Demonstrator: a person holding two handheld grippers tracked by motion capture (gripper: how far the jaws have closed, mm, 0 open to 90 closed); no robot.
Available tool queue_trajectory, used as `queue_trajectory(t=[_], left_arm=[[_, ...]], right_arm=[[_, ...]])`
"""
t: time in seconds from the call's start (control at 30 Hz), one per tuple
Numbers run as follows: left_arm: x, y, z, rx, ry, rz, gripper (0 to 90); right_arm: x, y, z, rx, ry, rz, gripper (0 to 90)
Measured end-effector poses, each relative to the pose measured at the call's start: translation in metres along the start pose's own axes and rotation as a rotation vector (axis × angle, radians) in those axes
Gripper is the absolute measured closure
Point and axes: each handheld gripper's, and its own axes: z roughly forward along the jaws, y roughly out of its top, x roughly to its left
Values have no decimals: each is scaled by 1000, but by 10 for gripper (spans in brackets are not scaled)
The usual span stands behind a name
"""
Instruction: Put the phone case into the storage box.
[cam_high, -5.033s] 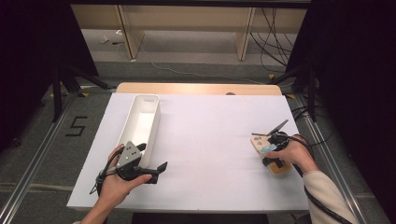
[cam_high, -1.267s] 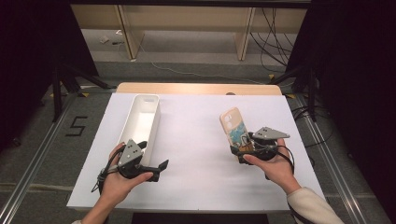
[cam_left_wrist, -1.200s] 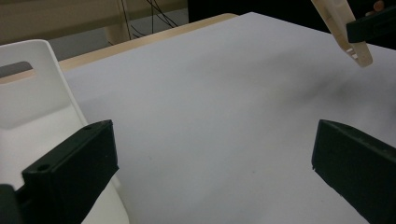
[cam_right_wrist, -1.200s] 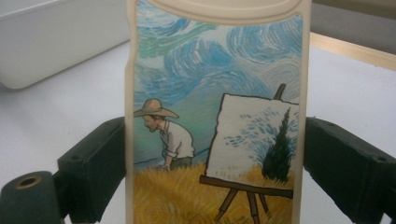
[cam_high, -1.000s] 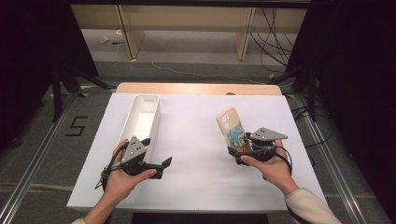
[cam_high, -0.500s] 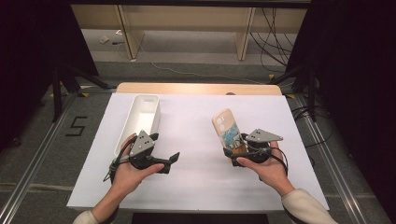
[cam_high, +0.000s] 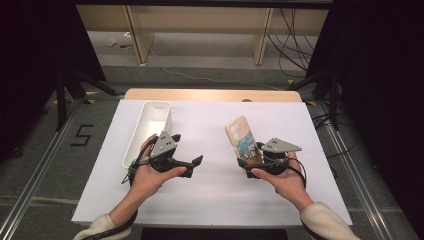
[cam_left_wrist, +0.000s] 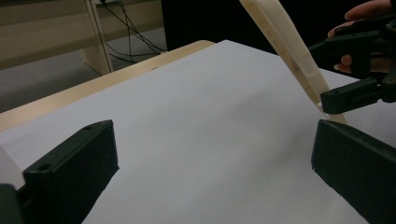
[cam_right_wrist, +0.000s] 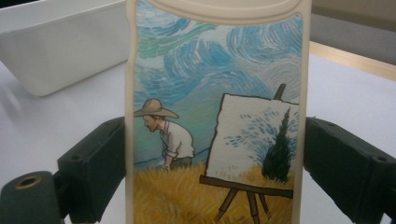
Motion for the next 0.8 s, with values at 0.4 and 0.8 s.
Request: queue_trajectory(t=[0.4,0.8], left_arm=[[-4,21,18,-24,-29,17,7],[-10,60,46,17,-73,14,62]], right_arm=[[0,2,3,-10,-2,4,112],[8,5,10,-7,-1,-25,113]])
